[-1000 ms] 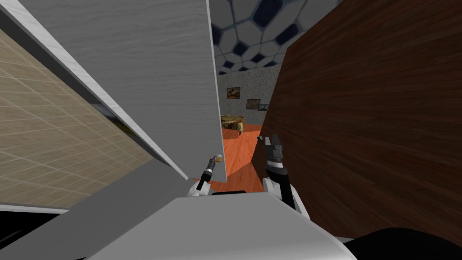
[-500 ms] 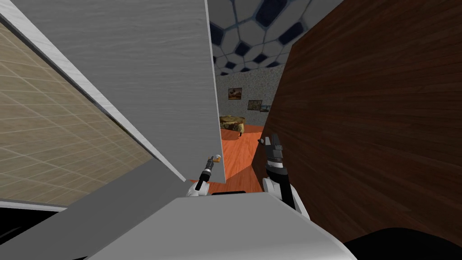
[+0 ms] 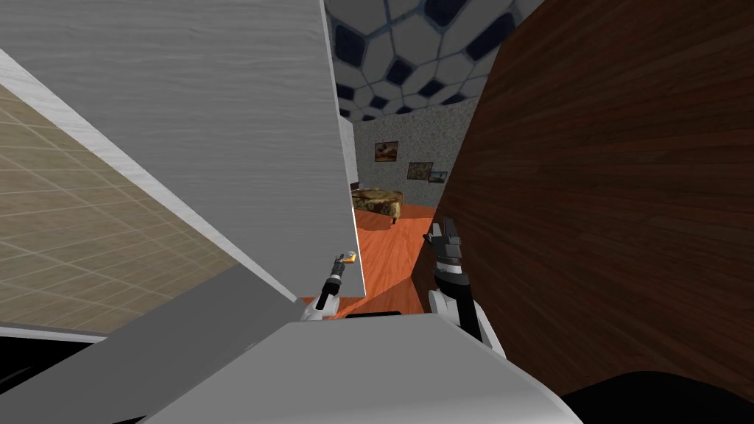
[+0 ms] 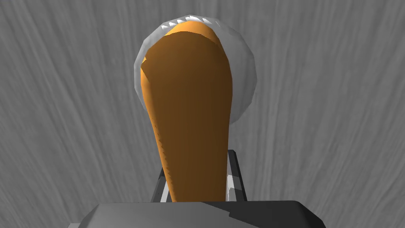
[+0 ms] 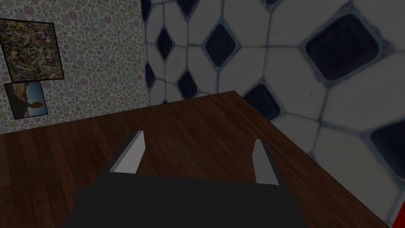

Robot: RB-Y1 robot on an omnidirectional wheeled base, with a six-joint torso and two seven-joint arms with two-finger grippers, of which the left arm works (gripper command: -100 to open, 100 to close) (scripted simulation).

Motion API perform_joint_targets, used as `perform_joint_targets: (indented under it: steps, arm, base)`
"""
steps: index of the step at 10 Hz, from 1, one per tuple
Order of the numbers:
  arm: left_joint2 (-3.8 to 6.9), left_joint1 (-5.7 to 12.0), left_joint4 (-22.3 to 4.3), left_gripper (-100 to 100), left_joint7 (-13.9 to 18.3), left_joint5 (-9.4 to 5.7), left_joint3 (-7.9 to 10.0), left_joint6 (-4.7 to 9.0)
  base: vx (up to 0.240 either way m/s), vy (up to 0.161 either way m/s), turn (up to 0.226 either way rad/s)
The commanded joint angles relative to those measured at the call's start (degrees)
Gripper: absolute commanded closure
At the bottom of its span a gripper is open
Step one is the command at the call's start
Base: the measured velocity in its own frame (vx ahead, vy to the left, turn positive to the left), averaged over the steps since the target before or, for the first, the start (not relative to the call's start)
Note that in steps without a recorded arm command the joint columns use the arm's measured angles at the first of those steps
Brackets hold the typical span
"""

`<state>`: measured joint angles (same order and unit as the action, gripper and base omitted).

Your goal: Push the door open

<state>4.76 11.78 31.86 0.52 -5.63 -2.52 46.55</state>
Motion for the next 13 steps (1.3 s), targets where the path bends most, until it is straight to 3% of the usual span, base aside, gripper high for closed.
perform_joint_targets:
  steps: [1, 6, 8, 11, 13]
  arm:
    - [0.05, -0.31, 0.9, 100, -0.6, -0.58, 1.23, -0.13]
    - [-0.65, -0.41, 0.8, 100, -1.6, -1.8, 3.71, -0.12]
    - [0.33, -0.8, 1.1, 100, -2.4, -2.31, 4.72, -0.26]
    - [0.48, -0.75, 1.1, 100, -3.1, -2.7, 5.44, -0.15]
    - [0.58, -0.65, 1.2, 100, -4.6, -3.48, 6.86, 0.08]
  base:
    - [0.174, -0.129, 0.073]
    - [0.152, -0.109, 0.06]
    - [0.094, -0.026, 0.053]
    - [0.166, -0.02, 0.037]
    - [0.197, -0.026, 0.063]
